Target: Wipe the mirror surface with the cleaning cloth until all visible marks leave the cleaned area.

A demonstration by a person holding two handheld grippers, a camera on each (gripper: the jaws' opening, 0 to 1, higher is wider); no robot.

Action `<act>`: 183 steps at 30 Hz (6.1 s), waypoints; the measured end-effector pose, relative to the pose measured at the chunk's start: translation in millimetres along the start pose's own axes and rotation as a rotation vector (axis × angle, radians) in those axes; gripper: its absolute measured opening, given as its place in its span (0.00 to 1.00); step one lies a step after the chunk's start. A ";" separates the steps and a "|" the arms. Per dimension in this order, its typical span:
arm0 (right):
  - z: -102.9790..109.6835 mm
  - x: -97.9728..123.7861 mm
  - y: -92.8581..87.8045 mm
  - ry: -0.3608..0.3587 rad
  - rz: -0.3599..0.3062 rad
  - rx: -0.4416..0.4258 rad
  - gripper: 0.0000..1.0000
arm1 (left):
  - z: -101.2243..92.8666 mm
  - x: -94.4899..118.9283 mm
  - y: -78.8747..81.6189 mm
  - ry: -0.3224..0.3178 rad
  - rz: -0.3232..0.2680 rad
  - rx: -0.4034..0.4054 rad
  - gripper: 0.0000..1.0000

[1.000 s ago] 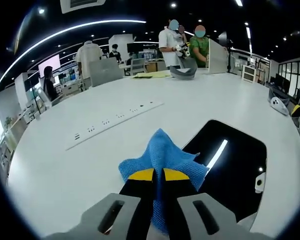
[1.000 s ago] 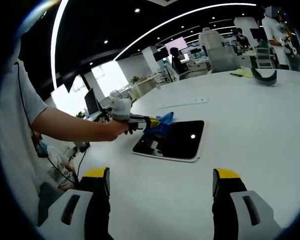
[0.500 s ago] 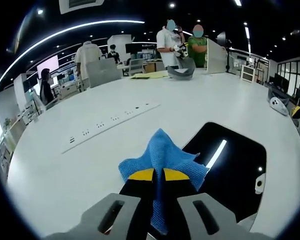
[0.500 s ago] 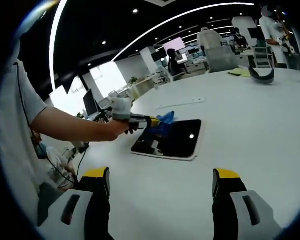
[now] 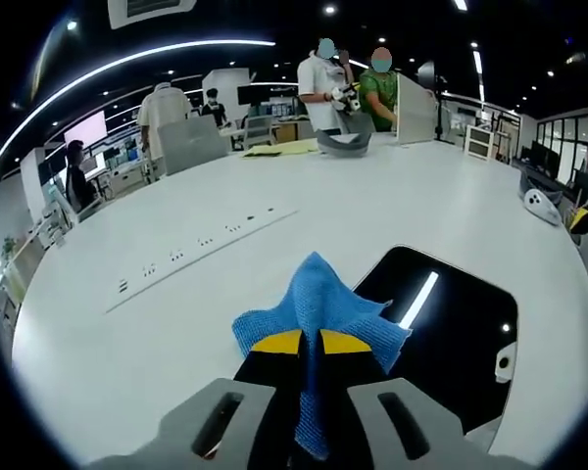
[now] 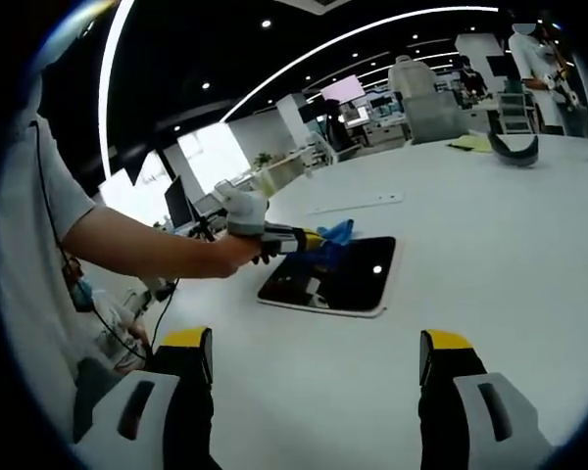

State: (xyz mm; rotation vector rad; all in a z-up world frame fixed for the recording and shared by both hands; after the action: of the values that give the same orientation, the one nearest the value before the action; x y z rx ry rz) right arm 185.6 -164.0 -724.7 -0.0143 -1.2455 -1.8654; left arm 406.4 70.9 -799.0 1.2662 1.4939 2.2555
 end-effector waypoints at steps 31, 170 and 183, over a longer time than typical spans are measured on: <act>-9.9 0.3 4.0 0.002 -0.017 -0.025 0.90 | -41.0 -40.3 33.4 -0.091 -0.025 -0.038 0.03; -6.1 21.6 4.1 -0.053 -0.103 -0.059 1.00 | -91.2 -18.3 27.4 -0.254 -0.018 -0.089 0.03; -4.4 22.0 4.4 -0.052 -0.101 -0.051 1.00 | -84.1 -9.0 20.7 -0.242 -0.009 -0.089 0.03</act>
State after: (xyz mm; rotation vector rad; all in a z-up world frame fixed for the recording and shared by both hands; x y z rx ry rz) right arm 176.6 -181.9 -713.9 -0.0281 -1.2533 -1.9947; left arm 358.4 -1.7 -799.3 1.4422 1.2973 2.0501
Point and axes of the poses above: the point that each gripper's makers call its tool centre point, and the gripper's own axes: x roughly backward along the fingers, z roughly to its left, y roughly out of its top, the point moved 6 cm from there along x, roughly backward along the fingers, and after that the axes turned 8 degrees about -x, right-handed, at the moved point
